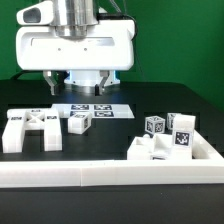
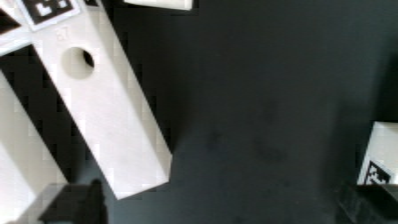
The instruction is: Assemble chair
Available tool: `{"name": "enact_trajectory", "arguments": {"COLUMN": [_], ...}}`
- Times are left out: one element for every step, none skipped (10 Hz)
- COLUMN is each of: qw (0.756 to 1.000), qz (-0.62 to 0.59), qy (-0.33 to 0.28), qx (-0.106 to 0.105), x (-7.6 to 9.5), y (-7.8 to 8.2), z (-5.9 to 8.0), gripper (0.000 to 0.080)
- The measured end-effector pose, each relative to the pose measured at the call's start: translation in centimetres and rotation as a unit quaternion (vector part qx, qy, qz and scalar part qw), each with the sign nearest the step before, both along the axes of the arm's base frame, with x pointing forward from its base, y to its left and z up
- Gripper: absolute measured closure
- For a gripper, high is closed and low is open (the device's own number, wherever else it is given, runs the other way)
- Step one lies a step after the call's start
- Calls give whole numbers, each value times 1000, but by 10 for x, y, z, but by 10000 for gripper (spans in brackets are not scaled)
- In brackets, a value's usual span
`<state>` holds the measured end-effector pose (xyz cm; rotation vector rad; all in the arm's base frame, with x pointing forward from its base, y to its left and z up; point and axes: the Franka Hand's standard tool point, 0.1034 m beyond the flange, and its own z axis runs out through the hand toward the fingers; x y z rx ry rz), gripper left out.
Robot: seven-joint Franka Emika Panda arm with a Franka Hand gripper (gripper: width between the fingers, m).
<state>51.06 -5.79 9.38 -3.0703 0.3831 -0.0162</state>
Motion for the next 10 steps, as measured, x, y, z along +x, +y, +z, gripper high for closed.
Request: {"name": "enact_trajectory", "arguments": {"qw": [1000, 1000, 1000, 1000, 1000, 1000, 1000, 999, 999, 999], "qz": [0, 0, 0, -10, -18, -20, -18, -18, -18, -16], "qy": [1, 1, 2, 5, 12, 14, 20, 28, 27, 33], "qx": [0, 0, 0, 4, 4, 5, 8, 12, 11, 13], "x": [0, -1, -2, -13, -22, -26, -26, -27, -25, -25], "y": [0, 0, -2, -11, -18, -22, -20, -19, -18, -15], "z": [-1, -1, -2, -7, -10, -12, -12, -12, -12, -14], "gripper": [150, 150, 150, 150, 150, 150, 150, 150, 150, 150]}}
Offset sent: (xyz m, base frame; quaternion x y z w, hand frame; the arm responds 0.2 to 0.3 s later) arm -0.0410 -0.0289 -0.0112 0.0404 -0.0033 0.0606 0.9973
